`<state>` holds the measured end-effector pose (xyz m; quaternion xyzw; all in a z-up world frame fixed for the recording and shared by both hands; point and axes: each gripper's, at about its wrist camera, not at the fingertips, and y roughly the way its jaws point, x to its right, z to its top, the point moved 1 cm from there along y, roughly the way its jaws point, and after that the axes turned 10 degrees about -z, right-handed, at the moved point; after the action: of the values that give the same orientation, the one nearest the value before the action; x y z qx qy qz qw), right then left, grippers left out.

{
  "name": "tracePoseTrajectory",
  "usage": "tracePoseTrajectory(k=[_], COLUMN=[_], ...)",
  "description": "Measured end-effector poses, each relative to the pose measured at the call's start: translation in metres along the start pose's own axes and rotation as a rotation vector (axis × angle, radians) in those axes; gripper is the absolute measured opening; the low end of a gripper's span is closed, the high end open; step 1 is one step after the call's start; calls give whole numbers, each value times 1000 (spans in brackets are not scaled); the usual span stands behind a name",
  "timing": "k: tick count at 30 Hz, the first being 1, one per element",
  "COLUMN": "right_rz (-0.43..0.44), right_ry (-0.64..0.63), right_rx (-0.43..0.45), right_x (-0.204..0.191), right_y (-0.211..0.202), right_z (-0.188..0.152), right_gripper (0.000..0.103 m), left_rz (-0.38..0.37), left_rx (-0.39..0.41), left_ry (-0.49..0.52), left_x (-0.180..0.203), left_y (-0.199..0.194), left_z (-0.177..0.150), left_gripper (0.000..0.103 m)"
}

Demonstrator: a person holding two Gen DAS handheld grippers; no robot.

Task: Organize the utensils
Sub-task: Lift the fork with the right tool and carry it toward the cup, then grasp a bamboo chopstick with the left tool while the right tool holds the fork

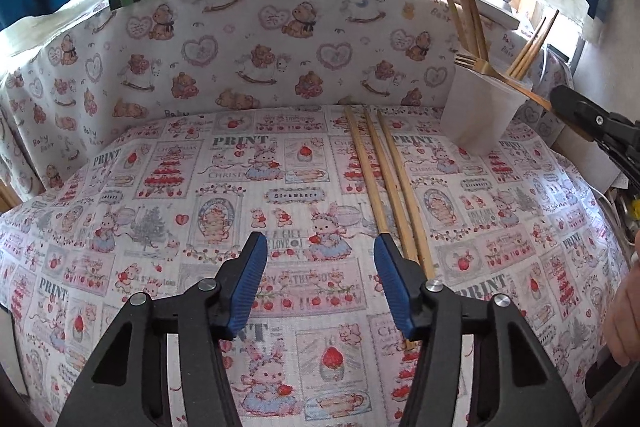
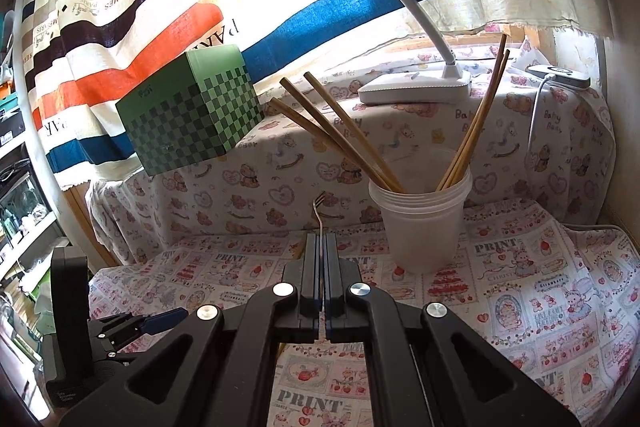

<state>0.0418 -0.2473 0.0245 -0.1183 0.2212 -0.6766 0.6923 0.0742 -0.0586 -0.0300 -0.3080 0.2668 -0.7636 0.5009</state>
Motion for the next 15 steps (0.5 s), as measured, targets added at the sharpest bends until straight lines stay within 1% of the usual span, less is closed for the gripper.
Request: tracePoseTrajectory(k=[2, 3, 5, 7, 10, 15], right_rz=[-7, -9, -11, -10, -7, -7], right_ry=[1, 1, 1, 2, 0, -3], right_rx=[-8, -9, -8, -6, -4, -4], right_x=[1, 0, 0, 0, 0, 0], right_y=[2, 2, 2, 2, 2, 2], right_z=[0, 0, 0, 0, 0, 0], right_gripper=[2, 2, 2, 2, 2, 2], left_rz=[21, 12, -39, -68, -60, -49], left_rx=[-14, -18, -43, -60, -70, -97], left_ry=[21, 24, 34, 38, 51, 104], left_x=[7, 9, 13, 16, 19, 23], left_y=[2, 2, 5, 7, 11, 20], left_z=[-3, -4, -7, -9, -11, -13], left_gripper=[54, 54, 54, 52, 49, 49])
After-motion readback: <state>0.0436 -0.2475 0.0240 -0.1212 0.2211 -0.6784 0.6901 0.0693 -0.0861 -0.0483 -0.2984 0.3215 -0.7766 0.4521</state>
